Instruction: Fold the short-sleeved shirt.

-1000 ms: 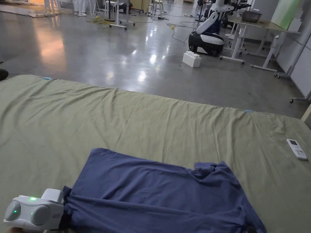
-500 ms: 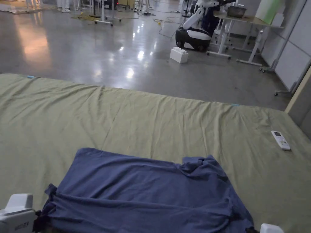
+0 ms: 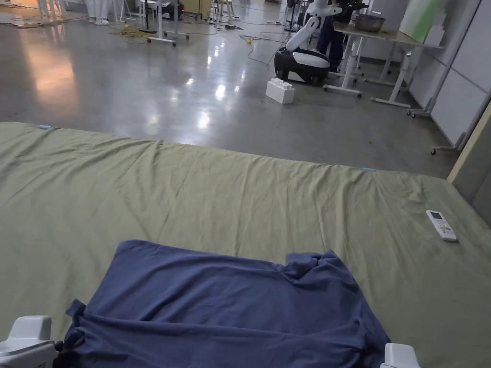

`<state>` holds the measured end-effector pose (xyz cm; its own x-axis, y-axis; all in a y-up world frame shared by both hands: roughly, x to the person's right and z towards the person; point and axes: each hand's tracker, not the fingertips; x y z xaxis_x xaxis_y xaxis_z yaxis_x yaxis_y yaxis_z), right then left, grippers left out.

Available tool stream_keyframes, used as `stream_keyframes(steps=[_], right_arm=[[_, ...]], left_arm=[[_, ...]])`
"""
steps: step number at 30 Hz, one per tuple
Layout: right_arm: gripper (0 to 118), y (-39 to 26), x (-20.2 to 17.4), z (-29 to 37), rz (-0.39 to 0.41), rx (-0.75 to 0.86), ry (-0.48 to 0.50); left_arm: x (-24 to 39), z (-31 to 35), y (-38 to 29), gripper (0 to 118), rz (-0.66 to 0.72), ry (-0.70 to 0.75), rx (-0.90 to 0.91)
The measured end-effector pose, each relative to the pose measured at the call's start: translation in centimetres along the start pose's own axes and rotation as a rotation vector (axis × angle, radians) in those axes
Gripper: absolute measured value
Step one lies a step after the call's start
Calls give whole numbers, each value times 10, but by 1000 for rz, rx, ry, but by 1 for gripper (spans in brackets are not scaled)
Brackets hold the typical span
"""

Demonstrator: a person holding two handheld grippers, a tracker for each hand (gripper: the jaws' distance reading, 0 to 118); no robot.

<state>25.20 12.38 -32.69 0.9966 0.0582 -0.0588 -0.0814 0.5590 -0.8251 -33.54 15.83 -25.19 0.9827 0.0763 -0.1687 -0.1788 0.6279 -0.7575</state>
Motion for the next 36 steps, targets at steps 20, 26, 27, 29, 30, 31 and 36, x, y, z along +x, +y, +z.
stream_keyframes(steps=[20,26,27,29,30,31,36], right_arm=[[10,-14,-7,140,36,131,-39],[10,-66,-15,154,88,35,-49],[10,-77,-16,153,95,7,-48],[10,-96,-19,147,105,-46,-60],[10,-104,-21,142,109,-75,-64],[10,-111,-22,137,109,-90,-65],[10,-121,-35,115,159,-146,-111]], left_arm=[[-19,104,18,3,6,-72,123],[-26,127,-29,3,-6,-68,22],[-26,127,-40,3,-10,-64,4],[-28,123,-59,3,-12,-43,-63],[-27,119,-69,3,-12,-33,-78],[-25,114,-77,3,-28,-22,-112],[-22,81,-95,2,-60,42,-196]])
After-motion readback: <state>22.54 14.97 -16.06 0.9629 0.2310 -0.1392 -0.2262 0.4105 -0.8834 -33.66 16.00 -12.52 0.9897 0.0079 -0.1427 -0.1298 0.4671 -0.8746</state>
